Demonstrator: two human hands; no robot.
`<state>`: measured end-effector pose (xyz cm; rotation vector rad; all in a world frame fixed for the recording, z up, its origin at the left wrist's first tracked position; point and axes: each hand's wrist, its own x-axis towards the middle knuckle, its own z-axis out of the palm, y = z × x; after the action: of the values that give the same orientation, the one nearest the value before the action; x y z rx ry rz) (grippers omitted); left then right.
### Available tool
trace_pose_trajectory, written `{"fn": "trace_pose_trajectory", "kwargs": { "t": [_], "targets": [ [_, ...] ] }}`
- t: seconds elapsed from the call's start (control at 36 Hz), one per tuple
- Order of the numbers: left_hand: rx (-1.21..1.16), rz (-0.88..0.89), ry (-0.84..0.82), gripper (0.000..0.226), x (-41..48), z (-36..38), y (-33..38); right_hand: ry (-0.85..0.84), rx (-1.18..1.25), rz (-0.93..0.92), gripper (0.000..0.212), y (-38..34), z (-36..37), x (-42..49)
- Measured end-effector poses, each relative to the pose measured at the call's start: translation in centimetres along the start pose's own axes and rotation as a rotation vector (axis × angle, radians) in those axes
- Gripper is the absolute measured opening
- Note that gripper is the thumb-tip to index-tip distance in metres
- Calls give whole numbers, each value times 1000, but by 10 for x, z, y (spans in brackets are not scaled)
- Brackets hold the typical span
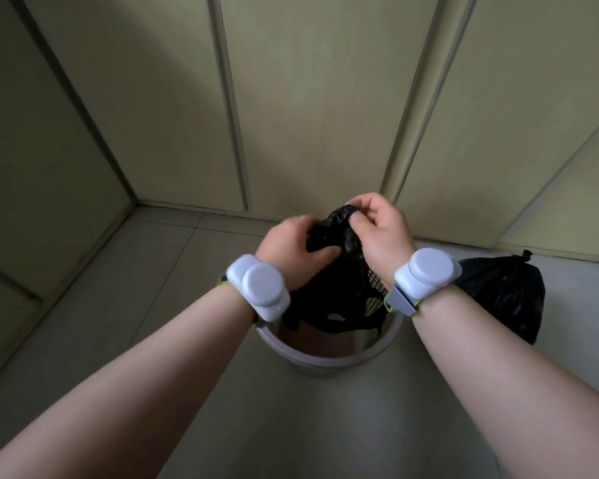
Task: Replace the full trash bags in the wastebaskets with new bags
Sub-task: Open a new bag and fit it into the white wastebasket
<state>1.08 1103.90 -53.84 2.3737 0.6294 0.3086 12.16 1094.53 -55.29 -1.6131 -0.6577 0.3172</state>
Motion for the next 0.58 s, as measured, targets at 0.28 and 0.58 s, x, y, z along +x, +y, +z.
{"fn": "trace_pose_trajectory", "kwargs": {
  "t": [0.28, 0.58],
  "targets": [
    [-513, -464, 86, 23, 18, -2, -36, -344, -539, 33, 17, 9, -24, -1],
    [-234, -505, 100, 31, 20, -5, -83, -132, -831, 56, 11, 40, -50, 8]
  ]
}}
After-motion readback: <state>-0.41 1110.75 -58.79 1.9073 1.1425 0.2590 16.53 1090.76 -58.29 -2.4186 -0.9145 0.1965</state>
